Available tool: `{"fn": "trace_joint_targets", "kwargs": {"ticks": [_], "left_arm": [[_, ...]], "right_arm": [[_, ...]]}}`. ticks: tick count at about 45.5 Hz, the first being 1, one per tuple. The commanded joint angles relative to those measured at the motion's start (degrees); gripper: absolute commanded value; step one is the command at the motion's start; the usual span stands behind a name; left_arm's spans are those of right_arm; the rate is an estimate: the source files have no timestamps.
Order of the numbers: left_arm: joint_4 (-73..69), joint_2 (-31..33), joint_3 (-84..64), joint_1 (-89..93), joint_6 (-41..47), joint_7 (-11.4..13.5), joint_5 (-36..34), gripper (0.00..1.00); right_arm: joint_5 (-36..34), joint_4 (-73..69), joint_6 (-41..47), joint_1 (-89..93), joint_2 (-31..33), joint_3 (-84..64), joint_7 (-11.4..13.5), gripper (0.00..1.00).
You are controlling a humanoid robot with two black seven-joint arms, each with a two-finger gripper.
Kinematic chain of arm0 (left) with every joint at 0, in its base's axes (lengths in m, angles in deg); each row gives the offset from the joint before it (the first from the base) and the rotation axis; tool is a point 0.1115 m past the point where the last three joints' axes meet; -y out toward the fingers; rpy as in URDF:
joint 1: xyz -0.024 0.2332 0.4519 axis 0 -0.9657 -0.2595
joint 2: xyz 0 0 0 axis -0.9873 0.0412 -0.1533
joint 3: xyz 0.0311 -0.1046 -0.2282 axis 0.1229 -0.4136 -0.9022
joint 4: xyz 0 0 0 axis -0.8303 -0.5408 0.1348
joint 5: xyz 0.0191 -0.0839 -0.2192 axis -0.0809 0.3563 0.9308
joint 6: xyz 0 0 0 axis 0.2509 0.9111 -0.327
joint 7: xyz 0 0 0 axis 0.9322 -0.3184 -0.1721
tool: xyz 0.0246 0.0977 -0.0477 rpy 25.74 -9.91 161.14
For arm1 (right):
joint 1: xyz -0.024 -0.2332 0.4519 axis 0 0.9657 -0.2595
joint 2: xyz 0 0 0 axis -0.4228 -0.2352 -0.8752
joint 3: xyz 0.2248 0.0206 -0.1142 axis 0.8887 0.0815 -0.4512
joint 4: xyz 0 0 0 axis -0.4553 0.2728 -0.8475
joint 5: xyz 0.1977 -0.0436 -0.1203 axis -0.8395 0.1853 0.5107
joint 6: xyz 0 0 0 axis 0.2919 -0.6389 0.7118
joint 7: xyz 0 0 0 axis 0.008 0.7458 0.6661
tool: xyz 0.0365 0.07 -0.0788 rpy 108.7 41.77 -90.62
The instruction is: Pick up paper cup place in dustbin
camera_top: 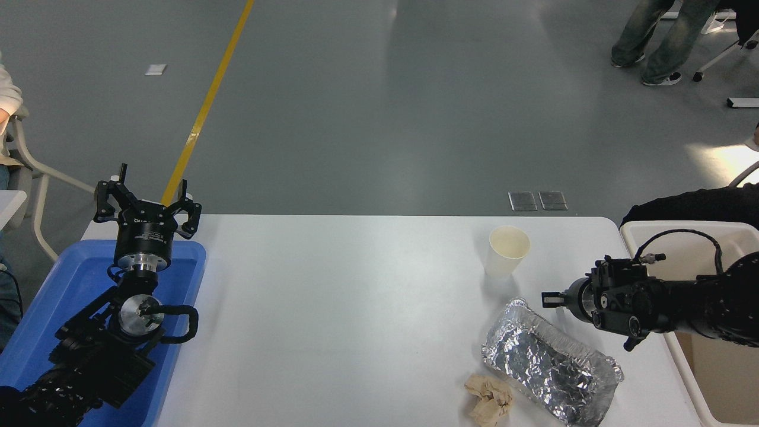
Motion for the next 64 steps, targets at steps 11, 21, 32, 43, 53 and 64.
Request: {"fn": "trace_joint_targets", "kwargs": {"ticks": [11,21,32,43,53,64], "left_arm": [[0.0,0.1,0.0,0.0,0.0,0.0,0.0,0.99],[0.0,0.1,0.0,0.0,0.0,0.0,0.0,0.99],[0.0,0.1,0.0,0.0,0.1,0.0,0.0,0.99],[0.0,0.1,0.0,0.0,0.0,0.0,0.0,0.99],[0.0,0.0,0.0,0.0,0.0,0.0,0.0,0.99],[0.0,0.1,0.0,0.0,0.1,0.0,0.0,0.99]], "right_arm": [[0.0,0.0,0.1,-0.1,-0.3,0.1,0.1,0.00],[0.0,-0.2,0.1,-0.6,-1.1,0.1,0.1,0.00],[0.0,-0.9,1.4,-3.8,-0.3,-0.3,-0.3,0.00],[0.1,-9.6,4.4,-15.7,6.9,0.0,0.3,0.98],[0.1,-22.3,21.1,-35.2,11.1,-2.9,0.0,1.00],[0.1,-31.3,27.0,-49.6,12.6,-8.1,-0.7,1.00]]}}
